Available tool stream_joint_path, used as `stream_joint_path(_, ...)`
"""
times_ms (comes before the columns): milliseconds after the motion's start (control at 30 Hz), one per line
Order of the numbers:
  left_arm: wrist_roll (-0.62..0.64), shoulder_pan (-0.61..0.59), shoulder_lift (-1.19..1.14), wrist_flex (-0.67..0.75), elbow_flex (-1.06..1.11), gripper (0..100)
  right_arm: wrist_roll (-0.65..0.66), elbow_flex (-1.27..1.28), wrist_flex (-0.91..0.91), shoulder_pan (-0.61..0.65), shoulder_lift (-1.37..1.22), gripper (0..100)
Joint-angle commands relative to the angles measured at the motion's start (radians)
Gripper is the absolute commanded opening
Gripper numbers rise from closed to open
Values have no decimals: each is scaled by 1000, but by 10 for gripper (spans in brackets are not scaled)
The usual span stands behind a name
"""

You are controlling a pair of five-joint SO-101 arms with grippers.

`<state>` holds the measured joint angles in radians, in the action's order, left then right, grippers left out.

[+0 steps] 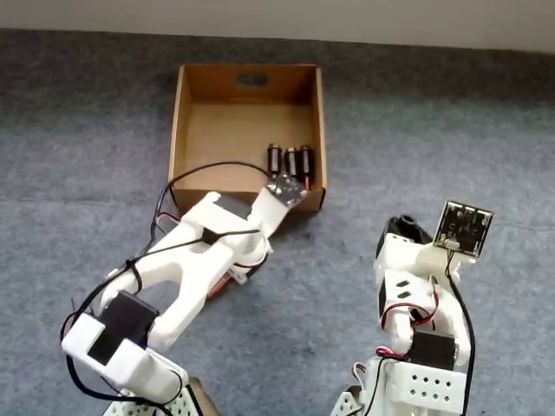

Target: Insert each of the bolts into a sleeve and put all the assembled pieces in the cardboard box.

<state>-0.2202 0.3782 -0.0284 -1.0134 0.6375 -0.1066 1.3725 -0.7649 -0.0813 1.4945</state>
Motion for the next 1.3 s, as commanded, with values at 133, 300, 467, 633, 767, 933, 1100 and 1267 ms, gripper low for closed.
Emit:
stream_joint_path(133,-9,-38,65,52,30,126,-9,-2,19,-10,15,5)
stream_joint_path(300,-9,-28,65,58,25,126,-11,-2,19,-10,15,5)
stream_joint_path(467,-11,2,65,54,30,125,-11,-2,19,-10,15,5)
stream_joint_path(633,-14,28,64,60,24,19,-11,-2,19,-10,15,5)
stream_joint_path(767,-9,39,65,81,30,7,-11,-8,10,-10,16,5)
stream_joint_path(933,-8,39,140,84,31,8,-11,-38,-38,-2,54,5)
stream_joint_path(1100,-8,39,437,87,113,8,-6,-35,-39,51,179,5)
stream_joint_path(1267,-12,31,746,115,171,8,-5,-41,18,177,202,5)
